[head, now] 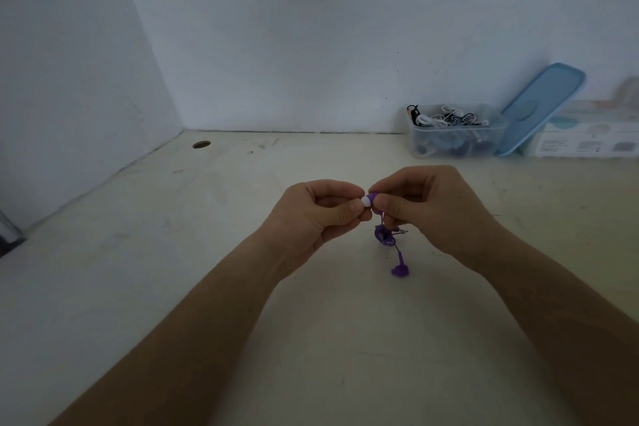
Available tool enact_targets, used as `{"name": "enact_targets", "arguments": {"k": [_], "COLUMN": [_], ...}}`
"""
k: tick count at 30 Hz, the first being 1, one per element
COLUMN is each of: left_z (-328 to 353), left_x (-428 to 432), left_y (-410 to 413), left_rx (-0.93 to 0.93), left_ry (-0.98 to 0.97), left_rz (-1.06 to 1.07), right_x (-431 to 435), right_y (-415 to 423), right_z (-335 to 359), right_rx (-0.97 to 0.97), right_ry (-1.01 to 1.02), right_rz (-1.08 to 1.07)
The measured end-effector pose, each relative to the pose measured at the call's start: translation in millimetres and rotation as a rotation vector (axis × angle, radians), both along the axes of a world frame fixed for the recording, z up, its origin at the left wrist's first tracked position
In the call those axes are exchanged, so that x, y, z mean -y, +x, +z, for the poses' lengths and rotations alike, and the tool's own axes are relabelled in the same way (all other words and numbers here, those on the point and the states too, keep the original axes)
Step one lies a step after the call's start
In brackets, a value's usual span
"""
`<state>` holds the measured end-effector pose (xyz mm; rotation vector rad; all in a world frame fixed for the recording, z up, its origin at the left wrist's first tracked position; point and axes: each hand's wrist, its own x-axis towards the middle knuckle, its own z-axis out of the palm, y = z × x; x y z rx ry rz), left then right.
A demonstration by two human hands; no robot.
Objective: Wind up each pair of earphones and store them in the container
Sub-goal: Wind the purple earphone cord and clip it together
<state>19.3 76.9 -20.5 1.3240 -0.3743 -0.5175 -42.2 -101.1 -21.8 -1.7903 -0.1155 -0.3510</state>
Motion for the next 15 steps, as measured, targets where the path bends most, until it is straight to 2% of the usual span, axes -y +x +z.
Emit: {"name": "enact_targets", "arguments": {"k": [5, 11, 15], "left_z": [-0.8, 2.0, 0.0], "left_x": [0.4, 0.4, 0.6], "left_y": [-0.3, -0.9, -1.4], "left_rx": [0.011, -0.012, 0.019], "left_ry": [0.023, -0.022, 0.019], "left_rz": [0.012, -0.002, 0.002], "right_x": [-0.9, 2.3, 0.8], "right_y": [1.0, 0.4, 0.4], "right_z": [-2.2, -1.4, -2.2], "right_rx": [0.021, -0.029, 0.018], "right_ry": [-0.049, 0.065, -0.043], "right_rz": [-0.026, 0.026, -0.004]}}
